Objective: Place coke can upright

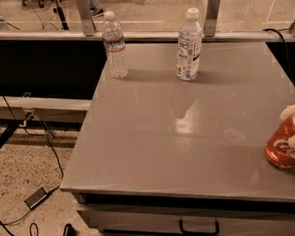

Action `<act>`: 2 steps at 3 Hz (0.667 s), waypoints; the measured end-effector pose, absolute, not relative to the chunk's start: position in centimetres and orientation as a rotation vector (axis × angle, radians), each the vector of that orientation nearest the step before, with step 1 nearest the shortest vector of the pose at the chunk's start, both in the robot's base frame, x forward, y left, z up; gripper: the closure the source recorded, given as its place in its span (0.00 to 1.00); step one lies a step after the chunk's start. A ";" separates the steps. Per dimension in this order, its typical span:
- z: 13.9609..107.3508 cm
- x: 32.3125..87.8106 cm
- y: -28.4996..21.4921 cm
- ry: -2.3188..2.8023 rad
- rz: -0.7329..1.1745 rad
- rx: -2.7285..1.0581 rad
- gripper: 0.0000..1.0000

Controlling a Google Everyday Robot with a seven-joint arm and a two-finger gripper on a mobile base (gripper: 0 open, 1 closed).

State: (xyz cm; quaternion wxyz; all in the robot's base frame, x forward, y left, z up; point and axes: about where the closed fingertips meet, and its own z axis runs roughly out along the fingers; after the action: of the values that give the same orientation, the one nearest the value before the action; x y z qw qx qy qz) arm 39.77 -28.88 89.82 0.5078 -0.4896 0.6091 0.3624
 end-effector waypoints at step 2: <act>90.0 39.8 -29.0 1.464 0.871 -1.185 0.00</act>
Offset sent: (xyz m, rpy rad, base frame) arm -0.0102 0.0122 -0.0030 -0.1549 -0.0510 0.0602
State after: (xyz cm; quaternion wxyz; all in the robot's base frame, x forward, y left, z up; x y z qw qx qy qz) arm 39.76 -28.98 90.04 0.5083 -0.4916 0.6077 0.3615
